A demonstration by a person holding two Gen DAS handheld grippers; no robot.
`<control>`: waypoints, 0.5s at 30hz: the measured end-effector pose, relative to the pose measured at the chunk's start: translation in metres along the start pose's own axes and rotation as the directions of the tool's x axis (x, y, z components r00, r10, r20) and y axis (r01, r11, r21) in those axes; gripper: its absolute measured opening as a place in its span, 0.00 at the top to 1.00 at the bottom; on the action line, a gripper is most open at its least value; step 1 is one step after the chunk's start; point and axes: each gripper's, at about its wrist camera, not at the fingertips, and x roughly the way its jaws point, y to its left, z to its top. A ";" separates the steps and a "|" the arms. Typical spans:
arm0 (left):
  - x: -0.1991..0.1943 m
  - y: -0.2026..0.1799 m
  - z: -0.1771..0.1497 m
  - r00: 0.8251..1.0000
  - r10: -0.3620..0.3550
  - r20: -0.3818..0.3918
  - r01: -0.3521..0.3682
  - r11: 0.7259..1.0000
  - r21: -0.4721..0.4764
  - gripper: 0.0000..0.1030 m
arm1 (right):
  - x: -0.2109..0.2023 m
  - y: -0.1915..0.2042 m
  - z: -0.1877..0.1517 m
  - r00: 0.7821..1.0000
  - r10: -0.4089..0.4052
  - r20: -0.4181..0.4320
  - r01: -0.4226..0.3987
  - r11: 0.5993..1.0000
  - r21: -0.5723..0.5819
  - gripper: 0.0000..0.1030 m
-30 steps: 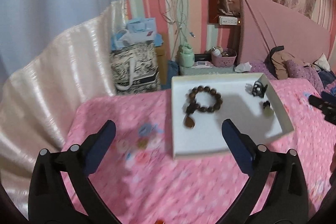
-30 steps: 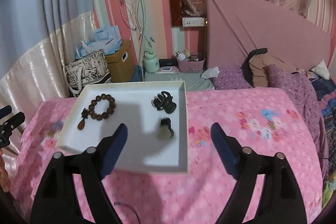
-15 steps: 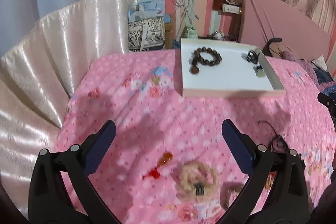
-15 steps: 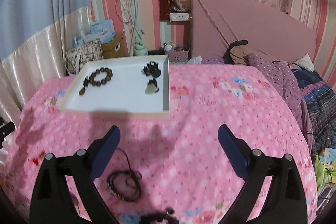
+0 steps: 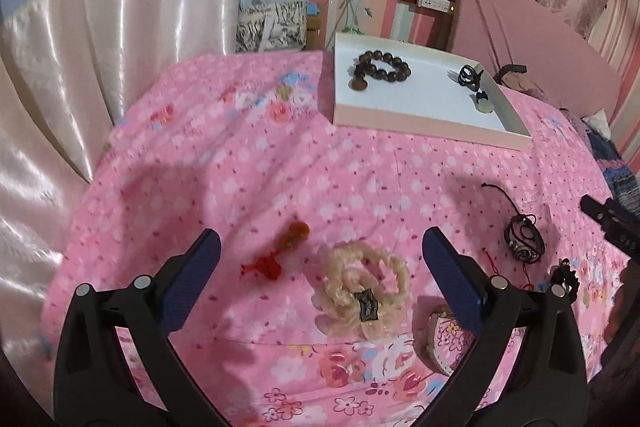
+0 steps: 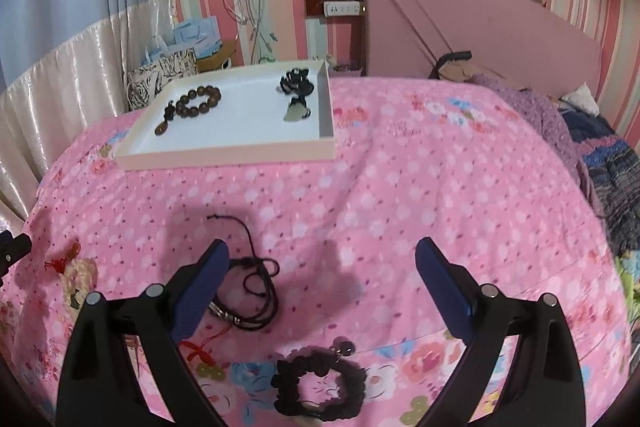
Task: Organize jewelry
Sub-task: 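Move both tools back over the remaining jewelry on the bedspread, then grasp the blonde scrunchie with the left gripper while the right grasps the black cord bracelet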
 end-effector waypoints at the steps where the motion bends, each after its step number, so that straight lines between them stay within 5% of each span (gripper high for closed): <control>1: 0.006 0.001 -0.003 1.000 -0.007 -0.011 0.007 1.000 -0.009 0.04 | 0.004 0.001 -0.003 1.000 0.001 -0.008 -0.001 1.000 0.002 0.09; 15: 0.048 -0.006 -0.024 0.986 -0.037 -0.162 0.037 0.999 0.000 0.30 | 0.039 0.014 -0.024 0.996 -0.018 -0.086 0.014 0.999 -0.048 0.12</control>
